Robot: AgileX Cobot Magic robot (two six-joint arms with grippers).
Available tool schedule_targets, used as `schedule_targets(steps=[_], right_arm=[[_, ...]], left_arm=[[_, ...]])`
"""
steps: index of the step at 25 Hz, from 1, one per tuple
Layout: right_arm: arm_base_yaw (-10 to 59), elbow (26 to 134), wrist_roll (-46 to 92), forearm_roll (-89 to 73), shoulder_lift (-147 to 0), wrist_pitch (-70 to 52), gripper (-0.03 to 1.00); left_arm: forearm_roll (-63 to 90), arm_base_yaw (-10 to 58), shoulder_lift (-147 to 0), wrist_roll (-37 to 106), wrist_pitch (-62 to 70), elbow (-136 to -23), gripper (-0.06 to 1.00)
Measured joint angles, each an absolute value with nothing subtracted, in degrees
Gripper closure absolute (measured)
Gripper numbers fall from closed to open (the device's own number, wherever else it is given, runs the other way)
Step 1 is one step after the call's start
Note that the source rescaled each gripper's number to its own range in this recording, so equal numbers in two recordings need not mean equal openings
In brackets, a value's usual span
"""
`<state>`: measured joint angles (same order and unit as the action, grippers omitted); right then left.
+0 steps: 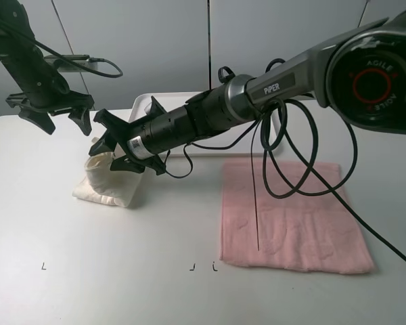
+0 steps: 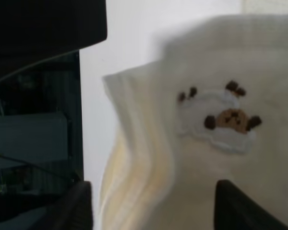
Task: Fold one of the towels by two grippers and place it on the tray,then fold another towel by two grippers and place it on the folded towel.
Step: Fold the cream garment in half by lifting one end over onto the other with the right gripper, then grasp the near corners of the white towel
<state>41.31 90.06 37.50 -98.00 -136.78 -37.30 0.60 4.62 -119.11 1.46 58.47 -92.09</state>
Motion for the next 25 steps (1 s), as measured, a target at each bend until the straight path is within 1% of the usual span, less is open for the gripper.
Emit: schedule_targets(steps=[2,4,7,15,20,25], right_arm=[[41.9,90.1,39.0,-99.1,-136.8,-37.3,0.27],[42.5,90.1,40.1,-99.3,-136.8,-37.3,0.25],[42.1,90.1,40.3,-98.6,-136.8,-37.6,0.25],[36.7,90.1,37.8,-92.5,-136.8,-40.2,0.25],[36.6,90.1,33.1,-81.9,-136.9,-38.4,0.25],[36.6,90.1,31.9,-79.3,-137.4,-36.8,0.25]], left_arm=[[0.6,4.6,-119.1,1.7,58.9,-92.5,-0.04],[0.6,4.3,-119.1,1.9,59.0,-92.7,-0.04],[1.4,3.4,-119.1,2.5,59.2,-92.7,-0.04],[3.5,2.4,-119.2,4.4,59.9,-92.7,-0.04],[4.7,2.4,-121.0,4.6,60.8,-92.7,-0.04],[4.6,2.4,-121.5,4.6,60.9,-92.8,-0.04]])
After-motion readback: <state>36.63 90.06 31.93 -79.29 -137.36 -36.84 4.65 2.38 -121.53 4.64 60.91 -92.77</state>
